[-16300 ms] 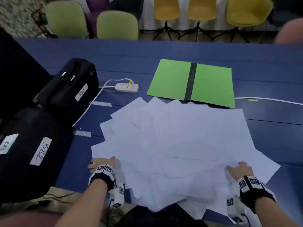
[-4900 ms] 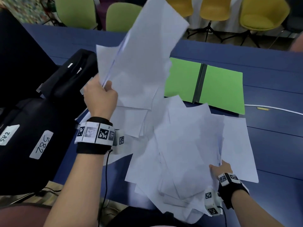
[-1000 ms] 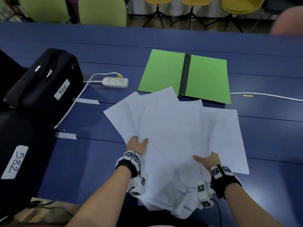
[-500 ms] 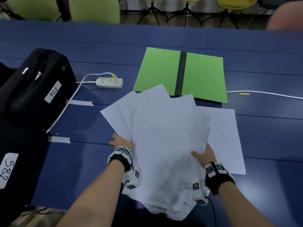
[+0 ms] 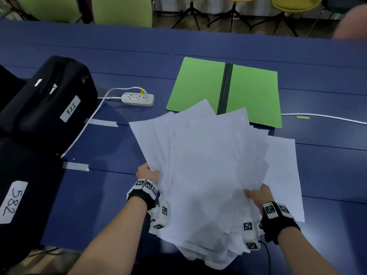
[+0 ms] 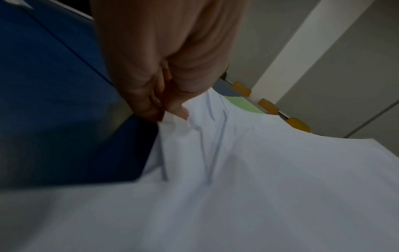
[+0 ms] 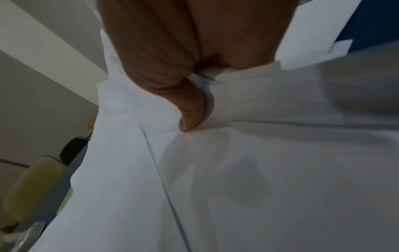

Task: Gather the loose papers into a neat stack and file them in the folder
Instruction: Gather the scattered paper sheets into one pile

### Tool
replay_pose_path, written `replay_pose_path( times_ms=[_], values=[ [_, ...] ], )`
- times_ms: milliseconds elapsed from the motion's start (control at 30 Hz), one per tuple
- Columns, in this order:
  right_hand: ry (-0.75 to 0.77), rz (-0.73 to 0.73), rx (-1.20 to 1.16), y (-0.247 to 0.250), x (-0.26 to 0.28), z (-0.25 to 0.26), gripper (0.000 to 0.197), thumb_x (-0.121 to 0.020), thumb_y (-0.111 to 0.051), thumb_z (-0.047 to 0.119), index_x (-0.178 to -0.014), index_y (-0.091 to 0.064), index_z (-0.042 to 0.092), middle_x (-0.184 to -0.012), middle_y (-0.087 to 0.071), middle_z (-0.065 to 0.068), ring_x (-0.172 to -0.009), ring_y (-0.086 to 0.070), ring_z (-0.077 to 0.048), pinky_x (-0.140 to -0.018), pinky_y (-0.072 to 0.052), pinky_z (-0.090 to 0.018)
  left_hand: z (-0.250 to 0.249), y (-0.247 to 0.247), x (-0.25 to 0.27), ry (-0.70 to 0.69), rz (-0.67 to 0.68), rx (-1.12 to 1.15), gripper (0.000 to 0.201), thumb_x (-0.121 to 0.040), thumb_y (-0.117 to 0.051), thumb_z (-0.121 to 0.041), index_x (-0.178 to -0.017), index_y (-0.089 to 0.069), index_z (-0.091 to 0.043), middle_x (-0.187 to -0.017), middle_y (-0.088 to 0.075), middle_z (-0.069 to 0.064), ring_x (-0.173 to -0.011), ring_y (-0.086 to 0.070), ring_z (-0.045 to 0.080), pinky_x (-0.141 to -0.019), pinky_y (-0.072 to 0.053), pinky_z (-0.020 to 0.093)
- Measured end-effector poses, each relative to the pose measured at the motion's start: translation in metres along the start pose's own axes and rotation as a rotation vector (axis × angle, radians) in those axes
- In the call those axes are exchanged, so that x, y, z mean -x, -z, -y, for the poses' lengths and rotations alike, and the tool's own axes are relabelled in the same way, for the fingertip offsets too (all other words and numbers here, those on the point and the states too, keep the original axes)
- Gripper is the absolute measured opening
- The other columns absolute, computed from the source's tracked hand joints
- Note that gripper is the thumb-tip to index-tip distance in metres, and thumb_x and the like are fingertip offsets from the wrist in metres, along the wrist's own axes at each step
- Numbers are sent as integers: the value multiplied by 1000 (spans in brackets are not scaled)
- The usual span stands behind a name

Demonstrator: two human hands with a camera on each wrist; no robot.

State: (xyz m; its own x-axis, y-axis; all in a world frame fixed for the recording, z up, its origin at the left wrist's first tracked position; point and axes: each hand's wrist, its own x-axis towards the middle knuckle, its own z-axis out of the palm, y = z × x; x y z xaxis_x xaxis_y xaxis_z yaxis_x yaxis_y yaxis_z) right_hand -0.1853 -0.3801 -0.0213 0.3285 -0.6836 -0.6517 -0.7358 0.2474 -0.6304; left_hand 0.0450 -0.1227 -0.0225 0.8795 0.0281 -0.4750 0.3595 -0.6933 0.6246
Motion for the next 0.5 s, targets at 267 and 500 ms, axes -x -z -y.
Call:
replay_pose_path(
  times_ms=[267,500],
  values=[
    [109,36,95,-33,20,10,38,-81,-59,-6,-119,-55,-9,-116,-62,-24,-102,-61,-36,-83,-47,-33,-2,5,11,78,127,60,33,-95,-50,-24,-68,-52,-5,-72,-53,8,-81,-51,24,-79,-47,36],
    [180,-307,87,-8,5,13,82,-77,-74,24,-145,-27,15,-133,-45,-21,-119,-50,-38,-100,-41,-45,-4,15,21,322,203,274,65,-71,-82,-29,-121,-51,1,-127,-52,7,-114,-53,29,-93,-42,35]
  ],
)
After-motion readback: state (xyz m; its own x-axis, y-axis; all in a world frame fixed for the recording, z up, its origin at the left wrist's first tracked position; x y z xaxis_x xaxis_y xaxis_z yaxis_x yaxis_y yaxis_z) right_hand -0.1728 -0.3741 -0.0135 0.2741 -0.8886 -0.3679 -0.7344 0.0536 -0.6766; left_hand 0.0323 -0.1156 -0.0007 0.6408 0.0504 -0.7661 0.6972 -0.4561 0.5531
